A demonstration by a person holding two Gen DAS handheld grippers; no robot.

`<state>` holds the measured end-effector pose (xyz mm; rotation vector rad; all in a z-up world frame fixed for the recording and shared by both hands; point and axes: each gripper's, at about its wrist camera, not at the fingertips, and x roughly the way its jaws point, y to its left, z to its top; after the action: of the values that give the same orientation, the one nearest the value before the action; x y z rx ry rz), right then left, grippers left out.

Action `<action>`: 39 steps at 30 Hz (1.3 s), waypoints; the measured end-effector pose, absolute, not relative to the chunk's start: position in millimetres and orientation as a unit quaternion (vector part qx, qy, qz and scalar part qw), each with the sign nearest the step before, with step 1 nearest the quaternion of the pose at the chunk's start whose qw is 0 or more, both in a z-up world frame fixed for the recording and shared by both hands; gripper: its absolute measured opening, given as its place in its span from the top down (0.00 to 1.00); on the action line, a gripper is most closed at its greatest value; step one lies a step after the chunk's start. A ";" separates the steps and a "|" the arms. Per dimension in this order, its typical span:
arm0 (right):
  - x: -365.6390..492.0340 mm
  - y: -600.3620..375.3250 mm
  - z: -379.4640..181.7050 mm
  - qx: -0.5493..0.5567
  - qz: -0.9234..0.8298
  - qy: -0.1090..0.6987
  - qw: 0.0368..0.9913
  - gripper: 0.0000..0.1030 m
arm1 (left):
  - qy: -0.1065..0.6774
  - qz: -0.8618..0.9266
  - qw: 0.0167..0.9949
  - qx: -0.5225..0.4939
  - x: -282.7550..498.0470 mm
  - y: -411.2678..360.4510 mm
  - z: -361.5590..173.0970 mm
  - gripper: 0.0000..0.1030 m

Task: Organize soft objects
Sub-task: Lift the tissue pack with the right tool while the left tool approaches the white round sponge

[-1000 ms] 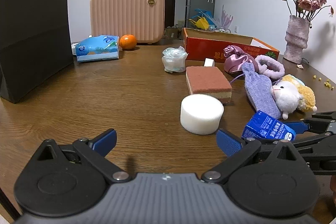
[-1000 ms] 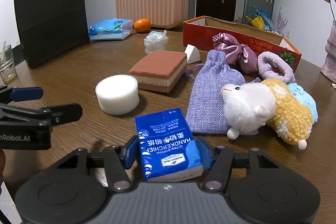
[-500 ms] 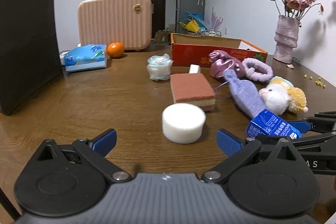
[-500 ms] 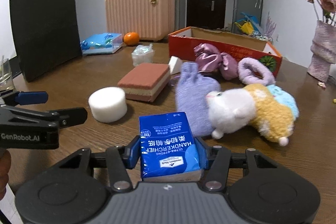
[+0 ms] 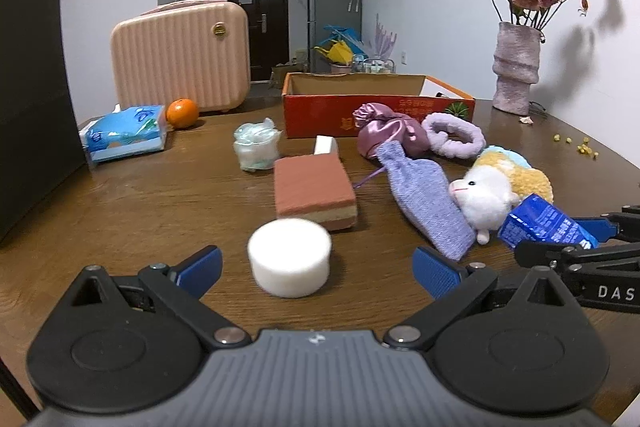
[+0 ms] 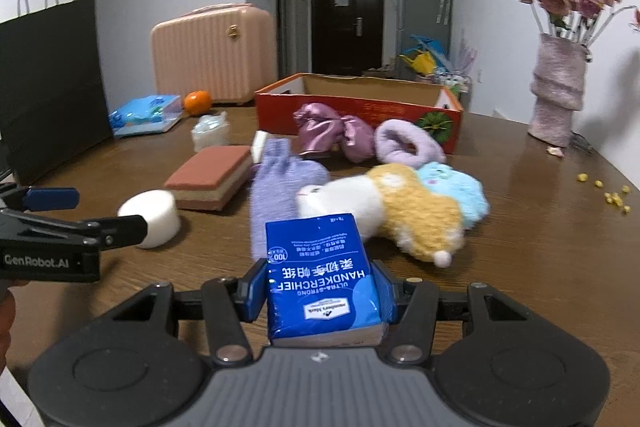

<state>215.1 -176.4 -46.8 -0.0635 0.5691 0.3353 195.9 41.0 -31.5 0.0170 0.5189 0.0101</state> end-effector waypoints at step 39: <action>241.8 -194.4 -49.7 -0.031 0.089 0.280 0.955 0.49 | 0.325 0.013 0.945 -0.014 262.8 56.6 -59.9 0.41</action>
<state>241.8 -194.4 -49.7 -0.0625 0.5692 0.1814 262.8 56.6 -59.9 -0.0277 0.6626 0.0268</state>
